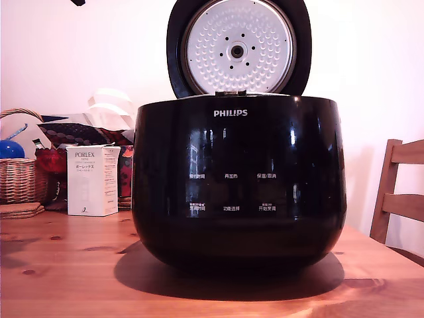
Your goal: Close the rice cooker by pressing the lid down with medium force
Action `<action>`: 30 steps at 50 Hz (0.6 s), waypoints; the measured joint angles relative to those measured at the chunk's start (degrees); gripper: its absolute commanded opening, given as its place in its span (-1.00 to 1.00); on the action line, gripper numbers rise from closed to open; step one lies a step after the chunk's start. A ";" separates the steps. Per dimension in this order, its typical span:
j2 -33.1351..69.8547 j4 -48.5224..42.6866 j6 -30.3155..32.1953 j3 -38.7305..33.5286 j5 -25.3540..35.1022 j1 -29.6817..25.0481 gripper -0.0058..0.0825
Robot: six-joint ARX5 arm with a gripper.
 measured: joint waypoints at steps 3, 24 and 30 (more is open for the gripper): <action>0.00 1.42 -0.02 -0.04 2.23 0.09 -0.92; 0.02 34.34 -0.04 0.17 11.37 0.04 -0.92; 0.22 37.88 -0.04 0.17 14.19 -0.07 -0.92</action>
